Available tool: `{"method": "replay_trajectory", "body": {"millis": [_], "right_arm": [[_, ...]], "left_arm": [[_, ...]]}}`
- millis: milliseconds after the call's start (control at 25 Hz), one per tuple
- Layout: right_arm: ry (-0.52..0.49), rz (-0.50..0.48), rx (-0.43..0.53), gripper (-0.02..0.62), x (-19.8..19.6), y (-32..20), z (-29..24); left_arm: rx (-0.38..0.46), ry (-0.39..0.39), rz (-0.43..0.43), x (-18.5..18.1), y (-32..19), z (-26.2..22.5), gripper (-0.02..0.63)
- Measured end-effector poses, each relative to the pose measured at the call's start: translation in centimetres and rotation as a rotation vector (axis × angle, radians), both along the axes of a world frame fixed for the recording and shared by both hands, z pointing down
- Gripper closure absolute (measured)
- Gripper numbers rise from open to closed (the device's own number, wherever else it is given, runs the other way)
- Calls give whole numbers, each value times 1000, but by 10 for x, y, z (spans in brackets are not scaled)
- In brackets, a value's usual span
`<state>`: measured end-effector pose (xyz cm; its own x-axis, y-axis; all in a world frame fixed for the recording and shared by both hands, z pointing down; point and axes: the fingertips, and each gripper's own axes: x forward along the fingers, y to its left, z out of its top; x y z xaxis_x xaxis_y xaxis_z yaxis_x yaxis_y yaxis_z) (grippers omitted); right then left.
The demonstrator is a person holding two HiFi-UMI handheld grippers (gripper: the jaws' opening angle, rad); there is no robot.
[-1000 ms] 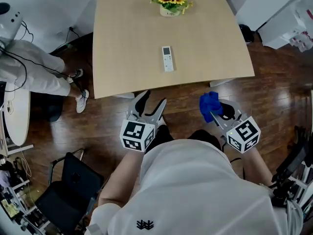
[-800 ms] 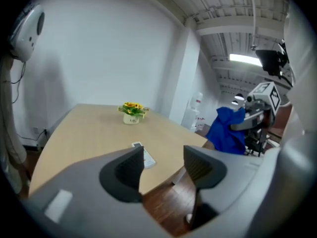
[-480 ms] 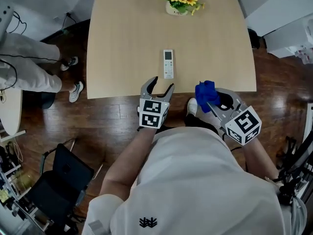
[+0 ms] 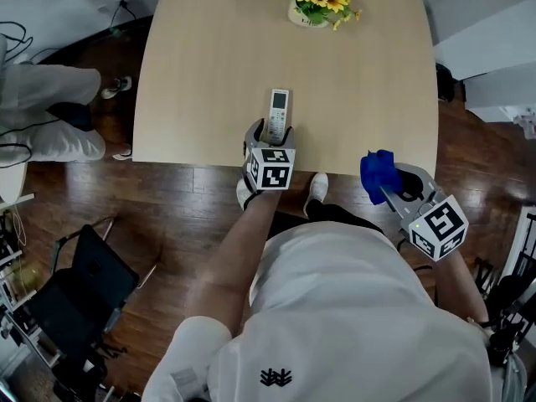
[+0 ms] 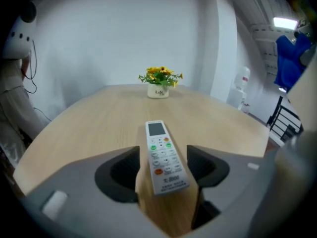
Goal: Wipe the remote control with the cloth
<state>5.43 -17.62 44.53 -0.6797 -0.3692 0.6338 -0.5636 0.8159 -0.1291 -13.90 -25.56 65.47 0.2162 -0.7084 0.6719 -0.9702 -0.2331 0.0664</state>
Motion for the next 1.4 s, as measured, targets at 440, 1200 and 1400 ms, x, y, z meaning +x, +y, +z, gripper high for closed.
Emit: {"method": "replay_trajectory", "body": {"millis": [440, 1200, 1400], "right_arm": [[30, 3, -7, 517, 11, -8, 6], [-131, 78, 159, 517, -34, -57, -44], [-260, -1, 277, 517, -89, -58, -102]], "left_arm": [[25, -116, -23, -17, 7, 14, 352], [191, -32, 337, 4, 14, -120, 371], [258, -44, 474, 20, 23, -179, 371]]}}
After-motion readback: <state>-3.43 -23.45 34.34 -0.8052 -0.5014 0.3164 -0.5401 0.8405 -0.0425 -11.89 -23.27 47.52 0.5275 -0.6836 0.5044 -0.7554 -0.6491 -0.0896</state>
